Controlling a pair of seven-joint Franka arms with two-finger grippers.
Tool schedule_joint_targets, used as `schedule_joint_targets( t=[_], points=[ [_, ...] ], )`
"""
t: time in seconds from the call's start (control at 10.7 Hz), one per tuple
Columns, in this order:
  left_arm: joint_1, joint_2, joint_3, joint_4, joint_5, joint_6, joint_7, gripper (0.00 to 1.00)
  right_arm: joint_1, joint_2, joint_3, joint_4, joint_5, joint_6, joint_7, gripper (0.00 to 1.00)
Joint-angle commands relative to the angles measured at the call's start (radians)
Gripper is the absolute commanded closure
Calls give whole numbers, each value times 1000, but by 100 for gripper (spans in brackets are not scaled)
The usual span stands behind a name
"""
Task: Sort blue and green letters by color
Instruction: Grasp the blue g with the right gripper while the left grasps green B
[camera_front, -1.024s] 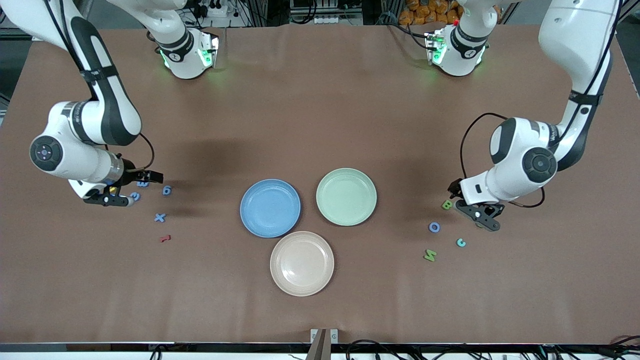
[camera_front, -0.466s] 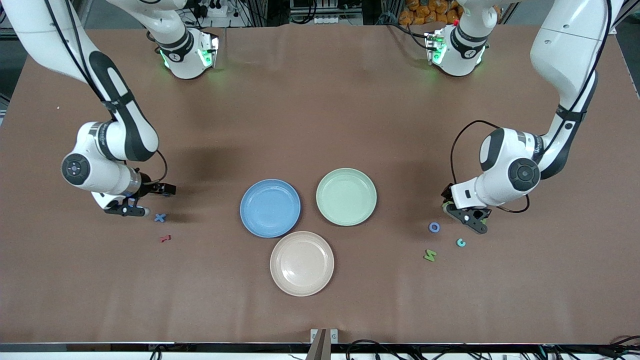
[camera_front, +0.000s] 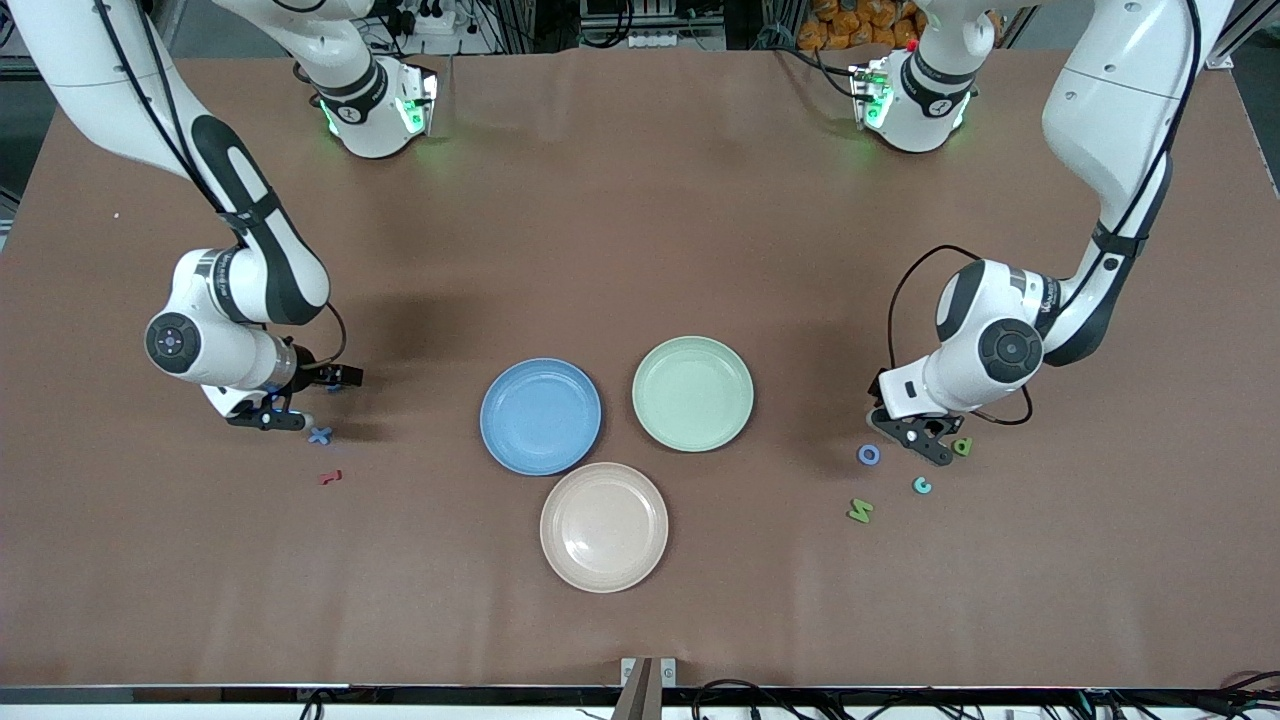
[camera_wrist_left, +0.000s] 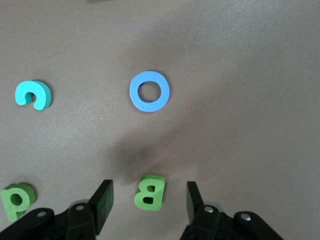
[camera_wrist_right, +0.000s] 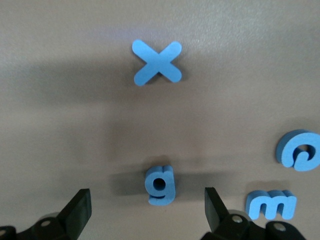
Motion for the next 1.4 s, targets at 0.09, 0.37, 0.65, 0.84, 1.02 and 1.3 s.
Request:
schedule_joint_targets(
  t=[0.09, 0.37, 0.65, 0.84, 1.02, 1.3],
  points=[
    [-3, 36, -2, 12, 35, 36, -51, 33, -7, -14, 3, -32, 15, 13, -34, 0],
    [0, 38, -2, 11, 36, 36, -53, 36, -8, -9, 3, -32, 15, 24, -33, 74],
    [6, 40, -2, 9, 36, 35, -53, 38, -10, 1, 3, -29, 16, 27, -33, 100],
    [12, 35, -2, 3, 36, 33, -51, 36, -8, 1, 3, -22, 16, 24, -30, 100],
    [15, 30, -1, -2, 36, 30, -47, 37, -2, -14, 9, 29, 18, -29, -16, 100],
    [15, 24, -1, -12, 36, 26, -50, 41, 10, -12, 31, 260, 21, -319, 4, 100]
  ],
)
